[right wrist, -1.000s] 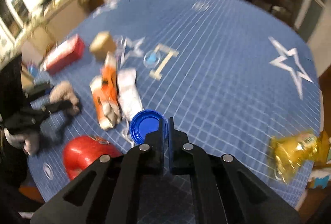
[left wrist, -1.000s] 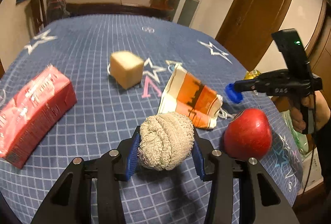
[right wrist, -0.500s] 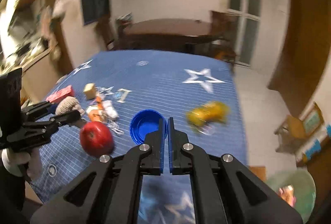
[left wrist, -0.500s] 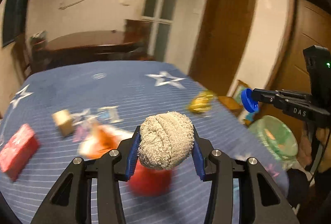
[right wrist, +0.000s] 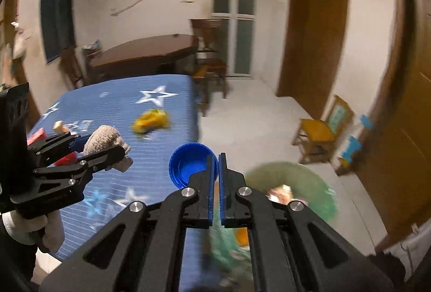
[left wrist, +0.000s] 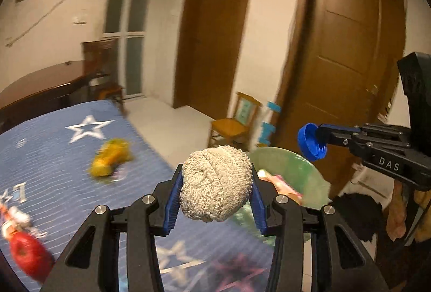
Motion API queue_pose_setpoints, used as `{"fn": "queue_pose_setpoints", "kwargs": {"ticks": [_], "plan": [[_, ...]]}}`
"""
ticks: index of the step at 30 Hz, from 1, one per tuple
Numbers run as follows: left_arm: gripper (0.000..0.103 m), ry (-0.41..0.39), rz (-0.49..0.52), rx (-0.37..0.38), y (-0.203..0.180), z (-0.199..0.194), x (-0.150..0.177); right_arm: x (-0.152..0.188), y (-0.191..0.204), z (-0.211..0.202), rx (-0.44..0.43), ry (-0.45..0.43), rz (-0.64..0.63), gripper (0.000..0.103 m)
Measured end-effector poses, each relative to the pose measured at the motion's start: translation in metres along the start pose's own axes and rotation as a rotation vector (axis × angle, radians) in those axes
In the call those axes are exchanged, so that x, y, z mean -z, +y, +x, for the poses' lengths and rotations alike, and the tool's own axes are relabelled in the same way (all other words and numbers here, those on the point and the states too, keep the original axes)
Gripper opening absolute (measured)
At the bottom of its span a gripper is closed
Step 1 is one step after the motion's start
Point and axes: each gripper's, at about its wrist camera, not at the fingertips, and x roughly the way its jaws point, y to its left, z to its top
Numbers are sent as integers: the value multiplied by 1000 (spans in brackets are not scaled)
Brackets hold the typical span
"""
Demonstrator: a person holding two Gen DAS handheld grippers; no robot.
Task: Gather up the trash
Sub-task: 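Carry the knitted ball and blue cap with both grippers over the bin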
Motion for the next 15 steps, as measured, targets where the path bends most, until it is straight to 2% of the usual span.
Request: {"fn": "queue_pose_setpoints", "kwargs": {"ticks": [4,8,15], "plan": [[46,53,50,48,-52,45,-6,17,-48,5,65,54,55,2],[46,120,83,73,-96,98,-8,32,-84,21,70,129,115,2],[46,245,129,38,-140,194,1,54,-129,62,58,267,176,2]]}}
